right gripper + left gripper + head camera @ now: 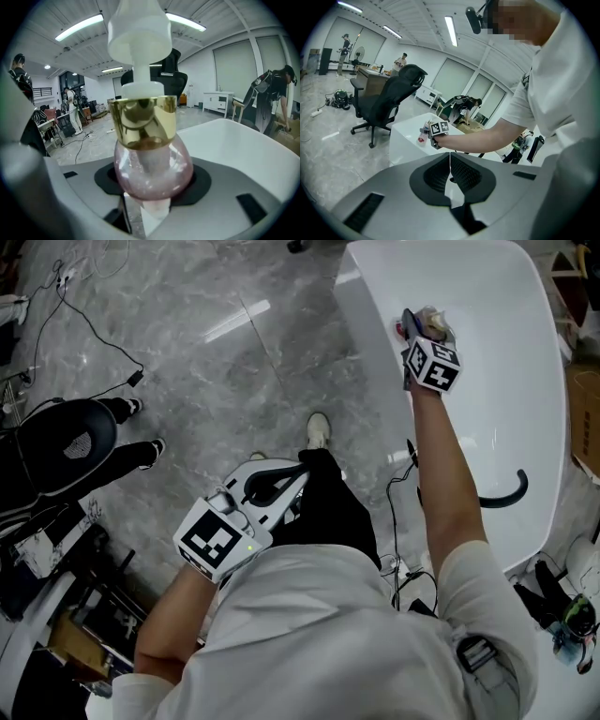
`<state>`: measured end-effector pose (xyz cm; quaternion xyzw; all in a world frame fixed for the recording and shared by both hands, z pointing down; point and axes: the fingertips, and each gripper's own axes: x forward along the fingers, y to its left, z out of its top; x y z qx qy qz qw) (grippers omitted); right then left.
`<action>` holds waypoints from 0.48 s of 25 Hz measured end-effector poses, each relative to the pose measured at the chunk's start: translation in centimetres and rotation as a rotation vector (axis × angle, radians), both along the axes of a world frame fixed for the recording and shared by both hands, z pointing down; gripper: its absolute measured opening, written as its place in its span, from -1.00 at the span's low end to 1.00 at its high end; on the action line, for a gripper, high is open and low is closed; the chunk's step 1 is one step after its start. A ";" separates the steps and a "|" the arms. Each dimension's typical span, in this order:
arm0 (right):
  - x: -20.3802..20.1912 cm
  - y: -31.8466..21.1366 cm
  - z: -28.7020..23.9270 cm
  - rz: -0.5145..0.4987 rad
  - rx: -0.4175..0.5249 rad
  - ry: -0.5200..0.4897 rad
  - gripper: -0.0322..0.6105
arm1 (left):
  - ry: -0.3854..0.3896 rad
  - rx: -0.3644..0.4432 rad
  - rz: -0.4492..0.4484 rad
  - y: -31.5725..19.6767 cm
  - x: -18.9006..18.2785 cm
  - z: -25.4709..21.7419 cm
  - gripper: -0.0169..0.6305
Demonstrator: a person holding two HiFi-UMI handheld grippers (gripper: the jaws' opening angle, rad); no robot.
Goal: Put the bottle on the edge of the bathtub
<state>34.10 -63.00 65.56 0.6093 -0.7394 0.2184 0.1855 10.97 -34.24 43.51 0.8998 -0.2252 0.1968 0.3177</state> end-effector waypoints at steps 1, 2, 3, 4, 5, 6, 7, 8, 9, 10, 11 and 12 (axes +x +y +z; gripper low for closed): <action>0.1 -0.2 0.1 0.000 0.004 0.003 -0.18 | 0.003 0.003 0.002 -0.2 0.3 0.0 -0.89; 0.1 -0.3 0.2 -0.003 0.009 0.007 -0.18 | 0.005 -0.001 0.002 -0.3 0.5 0.1 -0.89; 0.0 -0.3 0.2 -0.007 0.015 0.012 -0.17 | 0.007 -0.008 0.002 -0.3 0.7 0.1 -0.89; -0.1 -0.2 0.1 -0.012 0.020 0.018 -0.17 | 0.009 -0.014 0.003 -0.2 0.8 0.0 -0.89; -0.3 -0.2 -0.1 -0.016 0.025 0.023 -0.17 | 0.013 -0.014 0.006 -0.2 0.8 0.0 -0.89; -0.5 -0.3 -0.5 -0.019 0.031 0.030 -0.17 | 0.017 -0.009 0.012 -0.2 0.9 -0.1 -0.89; -0.7 -0.4 -0.9 -0.021 0.037 0.039 -0.17 | 0.021 -0.006 0.017 -0.3 0.9 -0.2 -0.89; -0.9 -0.4 -1.1 -0.023 0.043 0.048 -0.17 | 0.023 -0.009 0.020 -0.3 0.9 -0.3 -0.89; -1.1 -0.4 -1.3 -0.026 0.048 0.057 -0.16 | 0.024 -0.018 0.020 -0.3 0.9 -0.3 -0.89; -1.3 -0.4 -1.2 -0.027 0.052 0.063 -0.16 | 0.025 -0.027 0.020 -0.3 0.9 -0.2 -0.89; -1.3 -0.3 -1.0 -0.027 0.055 0.066 -0.16 | 0.025 -0.032 0.020 -0.3 1.0 0.0 -0.89; -1.3 -0.2 -0.6 -0.026 0.058 0.066 -0.16 | 0.026 -0.034 0.021 -0.4 1.2 0.3 -0.89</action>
